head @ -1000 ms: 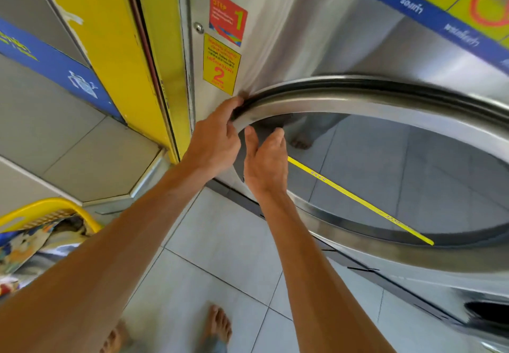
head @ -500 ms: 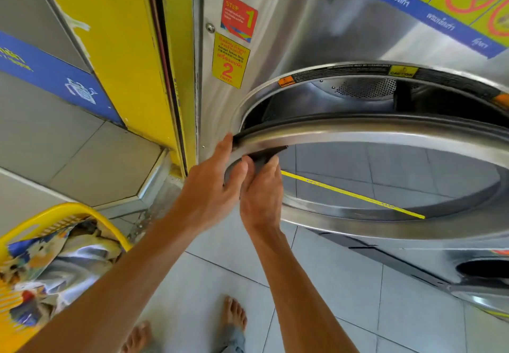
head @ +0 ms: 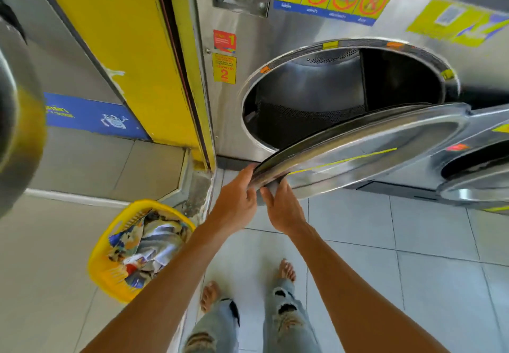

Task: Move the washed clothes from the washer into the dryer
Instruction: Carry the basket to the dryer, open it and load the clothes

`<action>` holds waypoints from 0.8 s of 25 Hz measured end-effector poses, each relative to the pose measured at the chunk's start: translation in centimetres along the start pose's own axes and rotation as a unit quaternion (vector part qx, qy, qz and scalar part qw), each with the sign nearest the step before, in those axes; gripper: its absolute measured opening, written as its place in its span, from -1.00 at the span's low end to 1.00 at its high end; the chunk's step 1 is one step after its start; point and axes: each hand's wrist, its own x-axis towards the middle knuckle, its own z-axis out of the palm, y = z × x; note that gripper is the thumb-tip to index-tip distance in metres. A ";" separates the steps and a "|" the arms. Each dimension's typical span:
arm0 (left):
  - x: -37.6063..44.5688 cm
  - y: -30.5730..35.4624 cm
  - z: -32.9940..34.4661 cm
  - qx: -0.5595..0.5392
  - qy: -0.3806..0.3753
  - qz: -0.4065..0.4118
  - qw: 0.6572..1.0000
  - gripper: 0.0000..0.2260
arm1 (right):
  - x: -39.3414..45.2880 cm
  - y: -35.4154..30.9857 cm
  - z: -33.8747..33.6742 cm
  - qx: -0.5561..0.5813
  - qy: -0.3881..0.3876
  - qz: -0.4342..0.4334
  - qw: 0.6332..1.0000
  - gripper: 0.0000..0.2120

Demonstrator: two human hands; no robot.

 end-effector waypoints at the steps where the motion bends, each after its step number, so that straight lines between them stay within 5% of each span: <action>1: -1.4 0.7 -0.2 0.005 -0.017 0.013 1.000 -0.56 | -1.8 -0.1 -0.7 0.010 -0.012 0.018 1.000 -0.57; 6: -8.0 2.7 1.3 0.053 -0.137 0.013 0.989 -0.48 | -11.9 1.6 -3.7 0.075 -0.075 0.077 0.991 -0.31; 11: -12.5 4.6 3.9 0.082 -0.218 0.006 0.973 -0.42 | -19.0 6.0 -6.0 0.131 -0.043 0.109 0.984 -0.42; 20: -18.0 18.3 12.0 0.053 -0.202 0.072 0.975 -0.45 | -29.7 15.4 -11.5 0.165 0.060 0.107 0.979 -0.44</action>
